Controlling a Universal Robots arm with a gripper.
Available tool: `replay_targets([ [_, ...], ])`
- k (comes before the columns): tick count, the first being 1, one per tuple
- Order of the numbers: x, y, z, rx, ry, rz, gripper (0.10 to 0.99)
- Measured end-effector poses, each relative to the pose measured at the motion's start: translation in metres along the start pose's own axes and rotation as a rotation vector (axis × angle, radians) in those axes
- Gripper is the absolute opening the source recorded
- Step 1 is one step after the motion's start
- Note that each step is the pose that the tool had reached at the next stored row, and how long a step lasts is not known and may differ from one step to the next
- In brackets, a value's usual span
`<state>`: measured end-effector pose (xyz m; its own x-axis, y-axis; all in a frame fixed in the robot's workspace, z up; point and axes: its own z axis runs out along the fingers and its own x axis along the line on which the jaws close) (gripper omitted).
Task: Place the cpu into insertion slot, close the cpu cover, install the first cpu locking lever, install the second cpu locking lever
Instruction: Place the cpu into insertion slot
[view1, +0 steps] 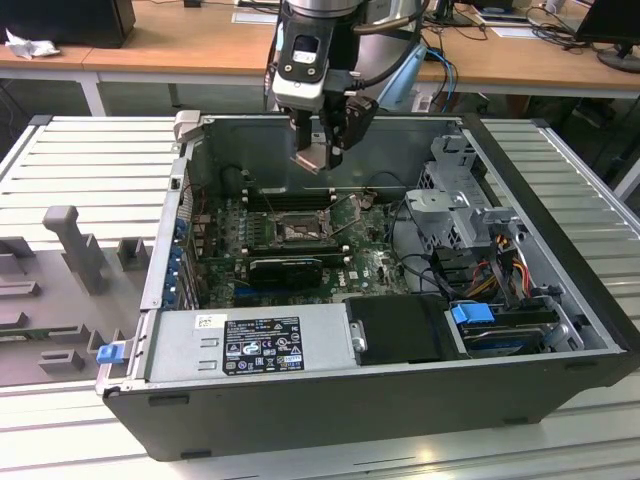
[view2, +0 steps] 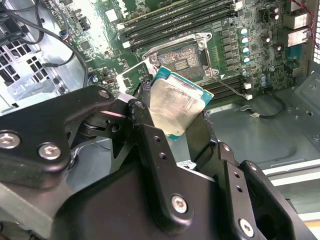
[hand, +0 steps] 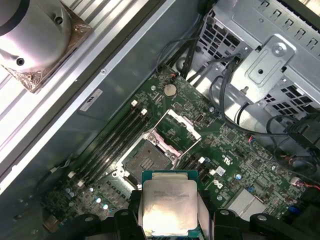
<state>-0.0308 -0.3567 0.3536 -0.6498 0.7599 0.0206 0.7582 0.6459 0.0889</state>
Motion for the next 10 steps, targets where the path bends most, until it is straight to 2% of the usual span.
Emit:
replay_targets([
  [10, -0.0001, -0.0003, 0.0028, 0.0, -0.0008, 0.008, 0.525],
])
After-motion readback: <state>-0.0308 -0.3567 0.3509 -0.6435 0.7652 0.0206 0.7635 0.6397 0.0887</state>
